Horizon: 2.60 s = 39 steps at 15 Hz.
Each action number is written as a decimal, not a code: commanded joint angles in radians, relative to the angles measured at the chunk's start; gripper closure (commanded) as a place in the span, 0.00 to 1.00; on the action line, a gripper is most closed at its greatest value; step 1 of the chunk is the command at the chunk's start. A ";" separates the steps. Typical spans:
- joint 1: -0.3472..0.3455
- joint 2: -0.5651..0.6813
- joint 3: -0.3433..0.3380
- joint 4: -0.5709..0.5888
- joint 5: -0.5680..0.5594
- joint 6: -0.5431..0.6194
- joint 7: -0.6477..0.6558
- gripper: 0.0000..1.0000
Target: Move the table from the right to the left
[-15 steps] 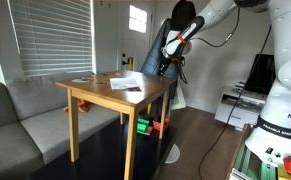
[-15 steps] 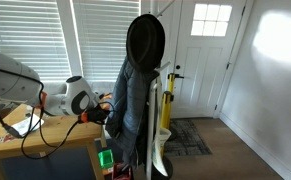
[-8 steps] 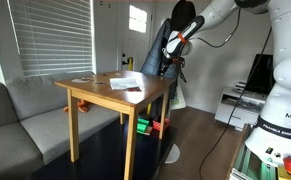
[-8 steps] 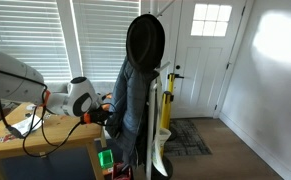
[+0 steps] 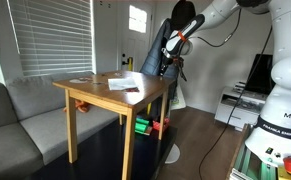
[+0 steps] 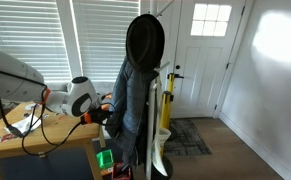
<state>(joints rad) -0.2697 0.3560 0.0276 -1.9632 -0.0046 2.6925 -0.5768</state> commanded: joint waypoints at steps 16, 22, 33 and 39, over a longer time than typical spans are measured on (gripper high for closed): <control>0.115 -0.125 0.095 -0.090 0.074 -0.207 -0.043 1.00; 0.143 -0.139 0.098 -0.104 0.081 -0.221 -0.052 1.00; 0.139 -0.185 0.008 -0.055 0.025 -0.351 0.100 1.00; 0.138 -0.381 -0.061 -0.122 0.046 -0.552 0.142 1.00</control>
<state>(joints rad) -0.1413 0.0971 -0.0112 -2.0161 0.0225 2.2193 -0.4612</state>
